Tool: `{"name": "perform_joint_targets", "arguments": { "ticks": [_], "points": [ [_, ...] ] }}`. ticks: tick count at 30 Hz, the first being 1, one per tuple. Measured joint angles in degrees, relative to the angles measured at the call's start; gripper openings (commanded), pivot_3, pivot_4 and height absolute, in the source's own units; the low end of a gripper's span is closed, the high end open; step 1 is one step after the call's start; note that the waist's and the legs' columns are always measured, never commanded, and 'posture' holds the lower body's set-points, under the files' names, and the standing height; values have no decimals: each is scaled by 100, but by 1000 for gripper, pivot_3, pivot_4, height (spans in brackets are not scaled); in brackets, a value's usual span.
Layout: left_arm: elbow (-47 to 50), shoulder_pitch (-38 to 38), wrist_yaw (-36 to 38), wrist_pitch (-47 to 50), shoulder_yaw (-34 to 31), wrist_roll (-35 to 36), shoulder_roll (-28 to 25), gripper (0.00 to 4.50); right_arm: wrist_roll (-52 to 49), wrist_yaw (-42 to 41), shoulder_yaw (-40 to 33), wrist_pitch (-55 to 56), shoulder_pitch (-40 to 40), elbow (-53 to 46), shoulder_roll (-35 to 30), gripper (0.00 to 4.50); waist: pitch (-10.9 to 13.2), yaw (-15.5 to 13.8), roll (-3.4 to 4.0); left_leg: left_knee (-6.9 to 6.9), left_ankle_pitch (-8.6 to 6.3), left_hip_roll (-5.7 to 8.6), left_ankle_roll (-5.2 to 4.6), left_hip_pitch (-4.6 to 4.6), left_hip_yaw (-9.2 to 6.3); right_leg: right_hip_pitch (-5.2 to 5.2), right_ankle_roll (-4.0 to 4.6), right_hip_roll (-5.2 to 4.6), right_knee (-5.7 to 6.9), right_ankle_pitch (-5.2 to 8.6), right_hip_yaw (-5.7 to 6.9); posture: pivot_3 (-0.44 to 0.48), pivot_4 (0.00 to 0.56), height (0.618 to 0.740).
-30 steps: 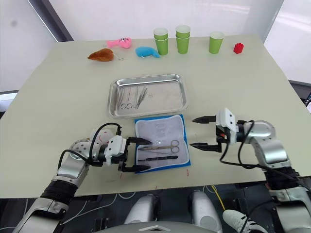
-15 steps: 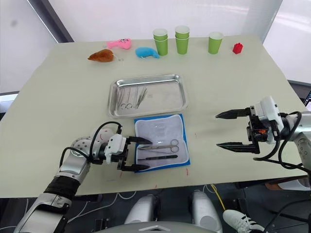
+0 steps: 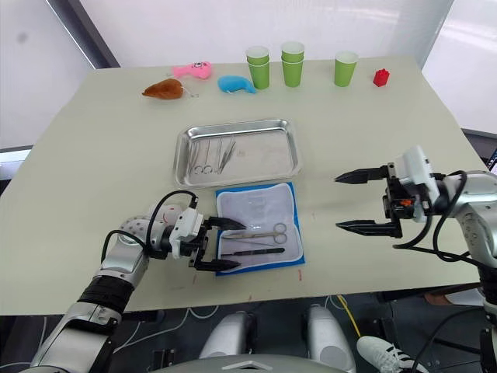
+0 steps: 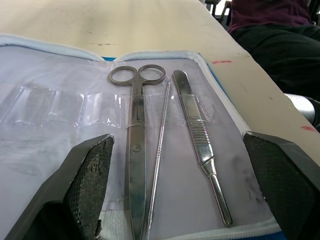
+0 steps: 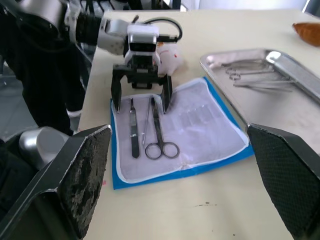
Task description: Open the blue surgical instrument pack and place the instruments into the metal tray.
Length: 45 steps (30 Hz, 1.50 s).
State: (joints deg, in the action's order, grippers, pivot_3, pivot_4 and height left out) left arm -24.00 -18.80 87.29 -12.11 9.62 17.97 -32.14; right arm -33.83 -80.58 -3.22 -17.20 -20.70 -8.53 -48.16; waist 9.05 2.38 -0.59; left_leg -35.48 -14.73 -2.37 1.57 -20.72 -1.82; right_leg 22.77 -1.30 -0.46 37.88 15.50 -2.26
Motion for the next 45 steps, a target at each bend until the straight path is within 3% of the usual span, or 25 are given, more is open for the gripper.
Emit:
{"name": "perform_joint_targets", "arguments": {
  "ticks": [19, 27, 45],
  "points": [
    [31, -74, -7, 273, 17, 1, 29, 4368, 1967, 1372, 1714, 439, -770, 394, 1497, 4500, -1, -8, 1, -46, 0, 0, 0, -17, -8, 0, -2, 5, 14, -2, 1, 0, 150, 740],
    [231, -33, -17, 555, 7, 6, 2, 4368, 2819, 1614, 2519, -55, -1131, 737, 1693, 4500, -1, -13, 2, -56, -9, 0, -16, -26, -7, 1, 3, 5, 12, -5, -2, 0, 150, 740],
    [17, 1, -411, -233, 25, -344, 186, 4368, 3285, 1675, 3156, -1147, -1391, 659, 1935, 4500, -24, -37, 30, -87, -10, 6, -18, -27, -10, -9, -19, 1, 19, -15, -3, 0, 150, 740]
  ]
}}
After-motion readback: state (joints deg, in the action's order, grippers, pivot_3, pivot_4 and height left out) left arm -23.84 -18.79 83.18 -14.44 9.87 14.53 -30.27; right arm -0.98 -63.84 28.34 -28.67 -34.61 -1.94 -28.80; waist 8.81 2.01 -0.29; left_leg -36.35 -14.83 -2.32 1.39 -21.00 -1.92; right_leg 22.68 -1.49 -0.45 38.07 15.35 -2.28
